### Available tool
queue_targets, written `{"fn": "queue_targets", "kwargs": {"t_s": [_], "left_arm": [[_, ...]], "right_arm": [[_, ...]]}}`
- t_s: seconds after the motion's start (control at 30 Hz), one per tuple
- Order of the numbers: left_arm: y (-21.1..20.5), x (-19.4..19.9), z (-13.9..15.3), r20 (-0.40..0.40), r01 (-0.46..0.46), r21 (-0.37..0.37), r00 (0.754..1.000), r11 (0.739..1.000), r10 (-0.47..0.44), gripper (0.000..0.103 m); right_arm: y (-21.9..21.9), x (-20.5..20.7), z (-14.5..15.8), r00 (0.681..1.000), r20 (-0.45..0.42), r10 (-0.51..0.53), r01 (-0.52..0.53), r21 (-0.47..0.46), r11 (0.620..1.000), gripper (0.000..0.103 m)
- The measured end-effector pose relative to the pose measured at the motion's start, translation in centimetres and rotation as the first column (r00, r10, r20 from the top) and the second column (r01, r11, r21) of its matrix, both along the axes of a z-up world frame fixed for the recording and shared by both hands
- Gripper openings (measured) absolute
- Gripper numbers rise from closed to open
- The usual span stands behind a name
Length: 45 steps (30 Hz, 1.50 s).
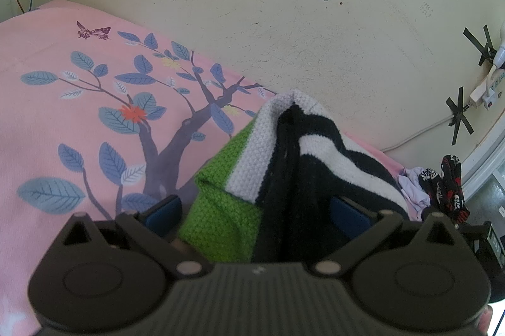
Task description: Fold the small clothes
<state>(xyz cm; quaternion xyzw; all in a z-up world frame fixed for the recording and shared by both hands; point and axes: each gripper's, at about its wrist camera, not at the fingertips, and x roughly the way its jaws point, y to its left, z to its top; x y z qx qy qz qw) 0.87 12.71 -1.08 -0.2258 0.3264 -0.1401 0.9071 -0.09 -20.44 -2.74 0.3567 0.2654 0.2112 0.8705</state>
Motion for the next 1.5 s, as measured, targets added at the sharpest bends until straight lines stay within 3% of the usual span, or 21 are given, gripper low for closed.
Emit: {"fn": "queue_targets", "kwargs": {"t_s": [1.5], "left_arm": [[-0.14, -0.13, 0.11, 0.011, 0.017, -0.013, 1.0, 1.0, -0.017, 0.103]], "right_arm": [[-0.01, 0.02, 0.09, 1.0, -0.007, -0.001, 0.001, 0.009, 1.0, 0.084]]}}
